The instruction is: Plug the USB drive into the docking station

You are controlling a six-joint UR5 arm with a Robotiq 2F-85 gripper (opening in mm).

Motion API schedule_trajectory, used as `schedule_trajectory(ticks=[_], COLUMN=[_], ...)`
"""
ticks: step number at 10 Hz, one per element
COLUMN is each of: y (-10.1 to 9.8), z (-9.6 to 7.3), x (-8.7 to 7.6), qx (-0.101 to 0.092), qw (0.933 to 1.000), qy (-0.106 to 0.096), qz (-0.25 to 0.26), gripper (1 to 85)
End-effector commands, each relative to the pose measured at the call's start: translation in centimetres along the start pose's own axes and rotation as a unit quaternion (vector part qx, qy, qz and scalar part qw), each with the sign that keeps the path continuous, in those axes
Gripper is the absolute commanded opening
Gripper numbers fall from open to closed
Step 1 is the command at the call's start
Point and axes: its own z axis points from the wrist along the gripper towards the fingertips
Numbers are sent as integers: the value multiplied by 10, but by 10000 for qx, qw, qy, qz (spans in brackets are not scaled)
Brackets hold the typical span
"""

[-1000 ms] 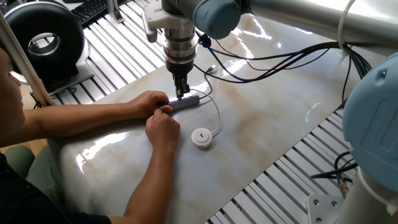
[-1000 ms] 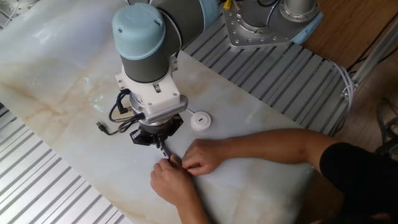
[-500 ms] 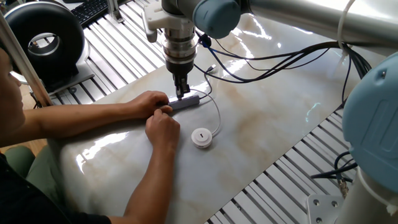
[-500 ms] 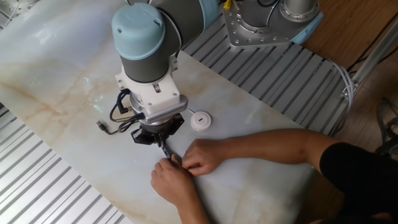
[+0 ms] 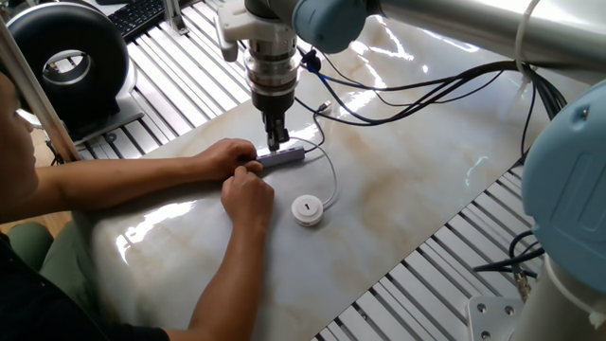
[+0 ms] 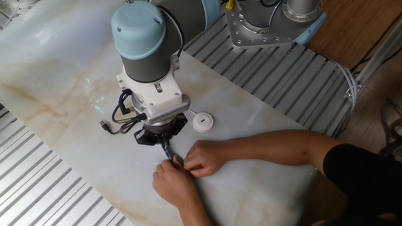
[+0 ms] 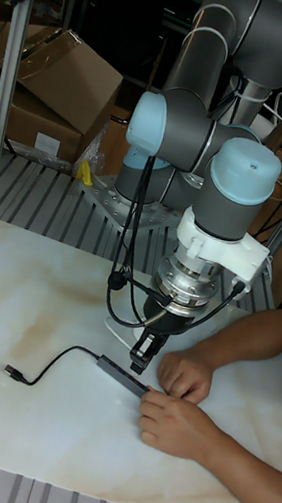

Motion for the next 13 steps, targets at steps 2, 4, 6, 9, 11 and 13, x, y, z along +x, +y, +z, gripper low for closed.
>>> schedule_trajectory(ticks=[2, 4, 6, 9, 11, 13], y=[0, -2, -1, 3, 7, 4], z=[-2, -2, -5, -10, -11, -10], x=[-1, 1, 8, 18, 22, 21], qx=[-39, -44, -39, -55, -97, -43], qw=[10000, 10000, 9999, 9994, 9989, 9991], qy=[-39, -11, 96, 294, 395, 398], qz=[12, -19, -50, -155, -213, -137], gripper=[13, 13, 13, 13, 13, 13])
